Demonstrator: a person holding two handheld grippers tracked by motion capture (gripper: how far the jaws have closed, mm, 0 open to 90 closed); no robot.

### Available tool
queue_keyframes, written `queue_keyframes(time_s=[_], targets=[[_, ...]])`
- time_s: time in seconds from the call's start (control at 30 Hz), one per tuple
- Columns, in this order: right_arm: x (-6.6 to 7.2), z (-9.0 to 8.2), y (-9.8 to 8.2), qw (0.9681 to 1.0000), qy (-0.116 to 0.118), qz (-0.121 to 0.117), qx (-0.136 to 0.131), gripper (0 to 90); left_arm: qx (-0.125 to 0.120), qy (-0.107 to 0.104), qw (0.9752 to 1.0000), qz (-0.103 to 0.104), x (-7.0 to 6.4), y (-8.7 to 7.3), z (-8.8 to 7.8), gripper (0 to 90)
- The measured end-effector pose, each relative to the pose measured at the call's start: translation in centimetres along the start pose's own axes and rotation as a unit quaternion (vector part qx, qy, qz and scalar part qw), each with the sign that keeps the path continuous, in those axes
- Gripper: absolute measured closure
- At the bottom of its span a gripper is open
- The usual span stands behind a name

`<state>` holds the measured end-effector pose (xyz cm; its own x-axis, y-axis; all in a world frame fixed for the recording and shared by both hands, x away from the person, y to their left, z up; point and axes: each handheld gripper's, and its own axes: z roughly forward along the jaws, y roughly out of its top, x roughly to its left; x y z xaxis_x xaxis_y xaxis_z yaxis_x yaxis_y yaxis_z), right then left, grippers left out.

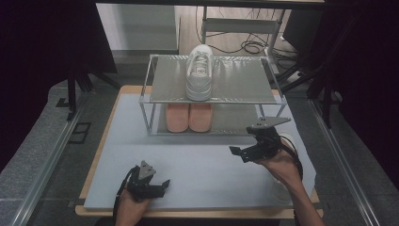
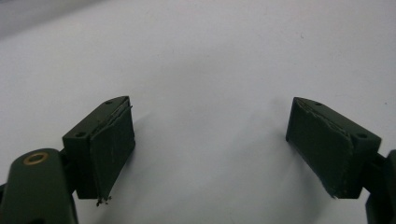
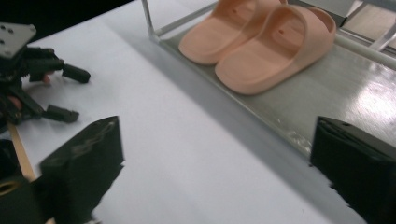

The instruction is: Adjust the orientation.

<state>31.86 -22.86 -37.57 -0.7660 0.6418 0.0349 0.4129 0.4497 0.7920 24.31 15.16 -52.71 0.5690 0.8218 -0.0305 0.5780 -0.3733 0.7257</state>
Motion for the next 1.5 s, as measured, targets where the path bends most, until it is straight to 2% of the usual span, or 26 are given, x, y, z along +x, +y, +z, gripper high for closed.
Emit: queue_keyframes(time_s=[0.1,0.23,0.43,0.6,0.73,0.9,1.03,1.3,1.5], targets=[[0.1,-0.7,-0.6,1.0000,-0.006,0.003,-0.002,11.9,0.000,0.000,1.0000,0.000,0.0,0.0,0.0,15.3],[-0.1,-1.4,-1.3,0.9998,-0.016,0.012,0.008,22.9,-0.001,0.000,1.0000,0.000,0.0,0.0,0.0,15.3],[-0.6,-2.7,-2.4,0.9992,-0.037,0.016,0.007,44.2,0.000,0.000,1.0000,0.000,0.0,0.0,0.0,15.3],[-1.8,-3.9,-3.5,0.9979,-0.061,0.023,0.005,59.2,0.000,0.000,1.0000,0.000,0.0,0.0,0.0,15.3],[-2.9,-5.0,-4.5,0.9961,-0.080,0.037,0.007,67.8,0.000,0.000,1.0000,0.000,0.0,0.0,0.0,15.3],[-4.4,-6.2,-5.8,0.9946,-0.086,0.058,0.008,77.5,-0.001,0.000,1.0000,0.000,0.0,0.0,0.0,15.3],[-5.4,-7.1,-6.8,0.9916,-0.106,0.074,0.006,82.6,0.001,0.000,1.0000,0.001,0.0,0.0,0.0,15.3],[-7.7,-8.4,-9.0,0.9804,-0.165,0.108,0.002,89.6,-0.001,0.000,1.0000,-0.002,0.0,0.0,0.0,15.3],[-9.6,-8.2,-11.1,0.9722,-0.187,0.140,0.012,89.7,0.001,0.000,1.0000,0.000,0.0,0.0,0.0,15.3]])
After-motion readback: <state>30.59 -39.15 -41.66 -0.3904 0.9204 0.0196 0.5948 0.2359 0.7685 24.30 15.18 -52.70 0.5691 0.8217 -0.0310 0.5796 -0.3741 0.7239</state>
